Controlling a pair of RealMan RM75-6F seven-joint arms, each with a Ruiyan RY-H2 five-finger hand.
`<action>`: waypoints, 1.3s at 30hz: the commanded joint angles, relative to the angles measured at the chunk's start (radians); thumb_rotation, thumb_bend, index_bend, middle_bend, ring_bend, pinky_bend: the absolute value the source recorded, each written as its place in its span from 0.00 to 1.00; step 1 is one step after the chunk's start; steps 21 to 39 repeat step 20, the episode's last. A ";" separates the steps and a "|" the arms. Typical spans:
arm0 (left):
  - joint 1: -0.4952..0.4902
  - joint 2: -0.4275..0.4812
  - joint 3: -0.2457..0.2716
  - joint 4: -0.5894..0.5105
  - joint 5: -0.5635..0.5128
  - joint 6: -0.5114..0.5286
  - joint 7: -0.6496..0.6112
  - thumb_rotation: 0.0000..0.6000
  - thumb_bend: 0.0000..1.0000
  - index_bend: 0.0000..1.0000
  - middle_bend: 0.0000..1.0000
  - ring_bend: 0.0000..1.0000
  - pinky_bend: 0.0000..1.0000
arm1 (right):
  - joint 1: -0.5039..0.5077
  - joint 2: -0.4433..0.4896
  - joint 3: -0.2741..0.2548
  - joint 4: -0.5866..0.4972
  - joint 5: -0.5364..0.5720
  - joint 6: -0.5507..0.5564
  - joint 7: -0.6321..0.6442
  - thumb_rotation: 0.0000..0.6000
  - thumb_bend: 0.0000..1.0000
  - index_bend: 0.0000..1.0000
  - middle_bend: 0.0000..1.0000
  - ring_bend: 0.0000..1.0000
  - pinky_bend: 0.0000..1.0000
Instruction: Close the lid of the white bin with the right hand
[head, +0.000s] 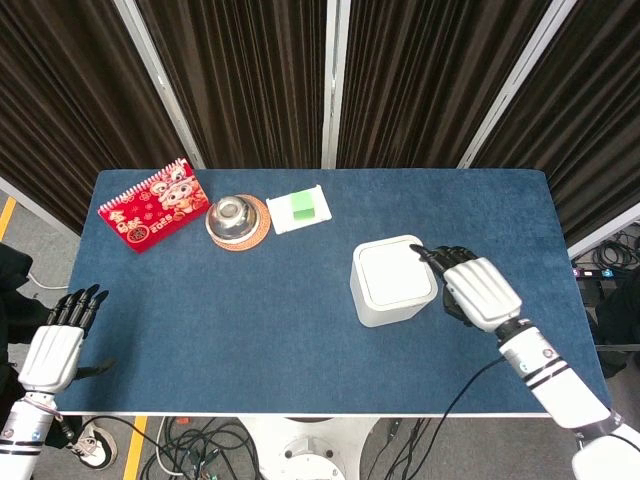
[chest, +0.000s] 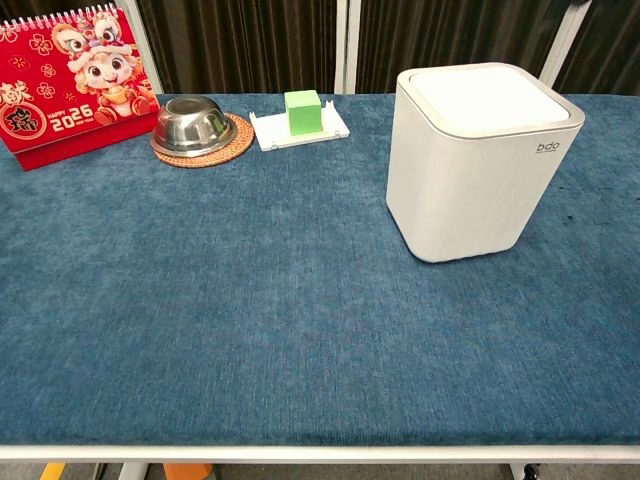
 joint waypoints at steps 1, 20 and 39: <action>0.004 -0.002 0.002 -0.003 0.001 0.005 0.004 1.00 0.00 0.03 0.00 0.00 0.09 | -0.183 0.027 -0.051 0.062 -0.171 0.227 0.079 1.00 1.00 0.00 0.19 0.16 0.20; 0.008 -0.010 -0.004 -0.038 0.010 0.027 0.066 1.00 0.00 0.03 0.00 0.00 0.09 | -0.519 -0.321 -0.125 0.541 -0.050 0.461 0.079 0.99 0.00 0.00 0.00 0.00 0.00; 0.008 -0.010 -0.004 -0.038 0.010 0.027 0.066 1.00 0.00 0.03 0.00 0.00 0.09 | -0.519 -0.321 -0.125 0.541 -0.050 0.461 0.079 0.99 0.00 0.00 0.00 0.00 0.00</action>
